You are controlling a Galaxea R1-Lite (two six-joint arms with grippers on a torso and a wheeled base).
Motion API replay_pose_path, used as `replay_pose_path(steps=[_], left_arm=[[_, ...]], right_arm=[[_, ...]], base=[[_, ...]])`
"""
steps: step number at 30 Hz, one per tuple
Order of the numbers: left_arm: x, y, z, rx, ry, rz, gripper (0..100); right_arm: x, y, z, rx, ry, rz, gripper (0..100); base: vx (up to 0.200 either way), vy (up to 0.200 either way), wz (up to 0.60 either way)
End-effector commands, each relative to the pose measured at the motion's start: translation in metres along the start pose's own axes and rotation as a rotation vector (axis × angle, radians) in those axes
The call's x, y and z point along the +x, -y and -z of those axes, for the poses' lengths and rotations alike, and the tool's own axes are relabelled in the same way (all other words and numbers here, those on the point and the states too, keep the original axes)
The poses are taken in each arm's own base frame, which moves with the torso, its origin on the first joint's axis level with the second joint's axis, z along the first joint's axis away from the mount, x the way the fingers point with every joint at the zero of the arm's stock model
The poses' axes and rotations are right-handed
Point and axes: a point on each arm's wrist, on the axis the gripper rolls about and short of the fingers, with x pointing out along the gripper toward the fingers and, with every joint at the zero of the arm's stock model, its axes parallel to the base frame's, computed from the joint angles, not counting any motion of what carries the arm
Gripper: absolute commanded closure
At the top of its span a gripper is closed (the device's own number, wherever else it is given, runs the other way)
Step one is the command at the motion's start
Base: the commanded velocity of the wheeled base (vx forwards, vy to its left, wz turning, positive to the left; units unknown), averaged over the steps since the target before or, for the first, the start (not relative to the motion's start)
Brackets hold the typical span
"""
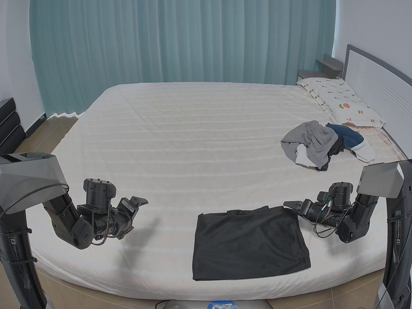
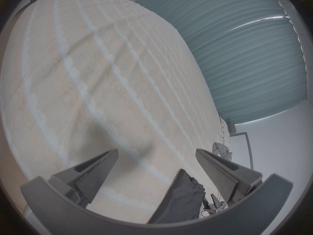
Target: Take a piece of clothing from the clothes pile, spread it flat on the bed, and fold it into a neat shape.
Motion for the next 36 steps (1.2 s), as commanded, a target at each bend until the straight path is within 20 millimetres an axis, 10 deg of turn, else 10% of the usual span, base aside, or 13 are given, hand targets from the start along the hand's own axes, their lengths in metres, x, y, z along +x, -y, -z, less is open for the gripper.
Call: replay_pose_path(steps=[1, 22, 23, 36], left_arm=[[0.000, 0.000, 0.000, 0.000, 0.000, 0.001, 0], [0.000, 0.000, 0.000, 0.000, 0.000, 0.001, 0], [0.000, 0.000, 0.000, 0.000, 0.000, 0.001, 0], [0.000, 0.001, 0.000, -0.001, 0.000, 0.002, 0]], right_arm=[[-0.001, 0.004, 0.001, 0.009, -0.004, 0.010, 100], [-0.013, 0.021, -0.011, 0.059, 0.047, 0.046, 100], [-0.012, 0.021, -0.011, 0.059, 0.046, 0.045, 0], [-0.020, 0.015, -0.010, 0.139, 0.086, -0.001, 0]], base=[[0.000, 0.000, 0.00], [0.000, 0.000, 0.00], [0.000, 0.000, 0.00], [0.000, 0.000, 0.00]])
